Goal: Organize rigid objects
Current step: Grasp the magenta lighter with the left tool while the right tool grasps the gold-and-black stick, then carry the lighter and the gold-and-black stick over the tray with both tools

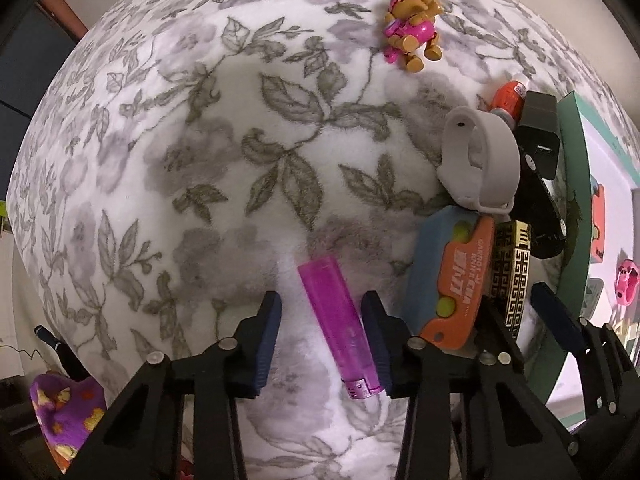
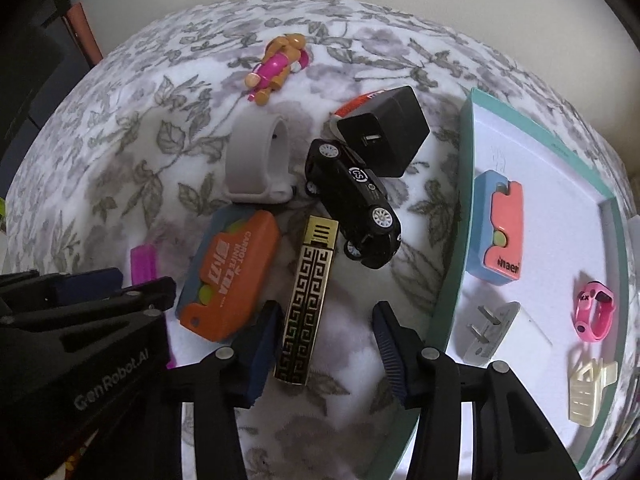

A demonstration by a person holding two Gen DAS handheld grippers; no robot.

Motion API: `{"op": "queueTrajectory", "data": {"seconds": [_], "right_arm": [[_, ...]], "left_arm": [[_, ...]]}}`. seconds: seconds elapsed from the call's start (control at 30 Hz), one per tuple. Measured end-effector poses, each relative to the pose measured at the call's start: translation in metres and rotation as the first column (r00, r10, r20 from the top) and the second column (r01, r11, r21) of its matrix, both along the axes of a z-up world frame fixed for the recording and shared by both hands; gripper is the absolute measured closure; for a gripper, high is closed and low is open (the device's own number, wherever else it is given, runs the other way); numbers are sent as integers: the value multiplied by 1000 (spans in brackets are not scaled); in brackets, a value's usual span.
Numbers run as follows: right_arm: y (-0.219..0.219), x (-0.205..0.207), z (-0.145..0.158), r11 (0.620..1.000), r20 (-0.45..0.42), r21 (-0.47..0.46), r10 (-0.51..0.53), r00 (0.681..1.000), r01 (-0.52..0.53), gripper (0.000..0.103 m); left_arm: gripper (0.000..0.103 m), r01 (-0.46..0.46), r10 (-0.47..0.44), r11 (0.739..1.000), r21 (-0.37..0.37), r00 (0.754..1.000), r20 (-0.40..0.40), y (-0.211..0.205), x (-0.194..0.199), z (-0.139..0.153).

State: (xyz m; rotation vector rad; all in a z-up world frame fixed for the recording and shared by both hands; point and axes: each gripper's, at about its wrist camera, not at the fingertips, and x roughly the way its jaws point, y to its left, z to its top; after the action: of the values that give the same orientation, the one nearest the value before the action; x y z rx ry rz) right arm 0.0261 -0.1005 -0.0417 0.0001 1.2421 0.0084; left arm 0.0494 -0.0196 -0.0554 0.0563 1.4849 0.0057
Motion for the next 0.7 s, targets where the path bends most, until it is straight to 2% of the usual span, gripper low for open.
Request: {"op": "queueTrajectory", "data": {"seconds": [0.07, 0.13, 0.27, 0.3, 0.43, 0.7], "right_arm": [[1, 0, 0, 1000, 4, -1, 1, 1000, -1, 53], [2, 0, 0, 1000, 8, 1, 2, 1000, -2, 57], [0, -2, 3, 1000, 15, 12, -10, 1000, 10, 81], [-2, -1, 3, 1000, 16, 12, -15, 1000, 15, 84], [-4, 0, 4, 1000, 15, 18, -13, 1000, 13, 85], [-5, -6, 10, 999, 22, 29, -14, 1000, 13, 87]], "left_arm": [[67, 5, -5, 1000, -7, 1000, 2, -3, -1, 0], [71, 10, -10, 1000, -16, 1000, 2, -7, 0, 2], [76, -1, 1, 999, -33, 1000, 1, -9, 1, 4], [76, -4, 4, 999, -37, 1000, 1, -3, 3, 0], [82, -21, 21, 999, -41, 1000, 4, -1, 3, 5], [83, -35, 37, 998, -57, 999, 27, 17, 8, 22]]}}
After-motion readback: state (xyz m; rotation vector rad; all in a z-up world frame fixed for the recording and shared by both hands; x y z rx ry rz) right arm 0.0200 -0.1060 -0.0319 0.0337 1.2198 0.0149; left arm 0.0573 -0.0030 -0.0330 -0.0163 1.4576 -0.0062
